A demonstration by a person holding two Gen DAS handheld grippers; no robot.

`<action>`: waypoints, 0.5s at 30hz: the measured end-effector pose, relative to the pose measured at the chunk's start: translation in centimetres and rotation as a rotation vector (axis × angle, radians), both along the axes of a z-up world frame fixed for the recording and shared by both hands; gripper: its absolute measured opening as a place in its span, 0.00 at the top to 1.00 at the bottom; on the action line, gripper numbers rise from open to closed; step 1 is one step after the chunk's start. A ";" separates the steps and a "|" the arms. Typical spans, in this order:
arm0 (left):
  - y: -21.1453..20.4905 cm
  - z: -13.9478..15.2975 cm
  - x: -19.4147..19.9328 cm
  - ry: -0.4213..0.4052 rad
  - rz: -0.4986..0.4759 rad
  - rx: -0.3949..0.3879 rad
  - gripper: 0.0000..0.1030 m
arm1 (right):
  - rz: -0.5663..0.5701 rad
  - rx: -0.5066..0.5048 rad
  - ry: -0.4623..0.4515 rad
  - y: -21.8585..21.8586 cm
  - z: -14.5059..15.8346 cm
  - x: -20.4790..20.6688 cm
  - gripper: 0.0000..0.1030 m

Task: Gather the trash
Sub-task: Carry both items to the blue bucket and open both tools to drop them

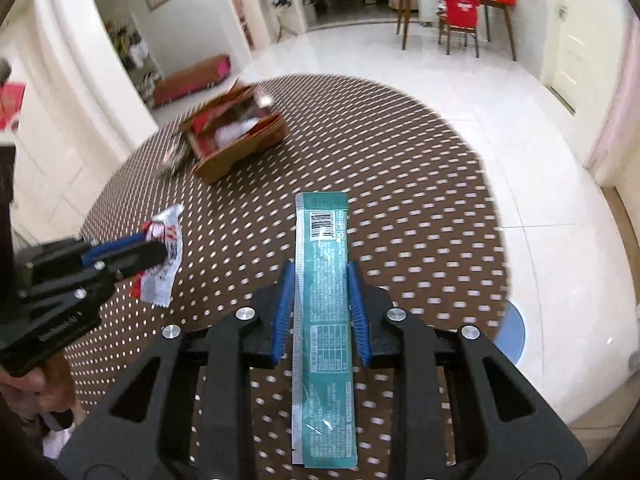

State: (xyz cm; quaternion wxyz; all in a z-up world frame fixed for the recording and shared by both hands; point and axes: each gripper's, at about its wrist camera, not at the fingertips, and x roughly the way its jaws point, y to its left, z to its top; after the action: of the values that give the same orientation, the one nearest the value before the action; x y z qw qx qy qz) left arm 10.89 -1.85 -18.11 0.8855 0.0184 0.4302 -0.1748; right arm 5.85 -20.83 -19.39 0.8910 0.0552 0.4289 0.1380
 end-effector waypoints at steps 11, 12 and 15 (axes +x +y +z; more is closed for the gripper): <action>-8.4 1.4 1.4 -0.025 -0.173 0.010 0.87 | -0.209 0.141 -0.068 -11.5 2.3 -1.2 0.74; -9.3 1.5 1.6 -0.028 -0.189 0.011 0.87 | -0.241 0.145 -0.070 -13.0 2.2 -1.3 0.74; -12.1 1.5 2.1 -0.034 -0.240 0.010 0.87 | -0.320 0.168 -0.060 -17.5 1.4 -1.4 0.74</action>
State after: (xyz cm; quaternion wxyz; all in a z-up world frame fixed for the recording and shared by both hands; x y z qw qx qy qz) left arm 13.01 -13.98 -16.57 0.8653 0.0769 0.4106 -0.2770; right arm 4.40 -38.28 -17.95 0.9064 0.1928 0.3747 0.0311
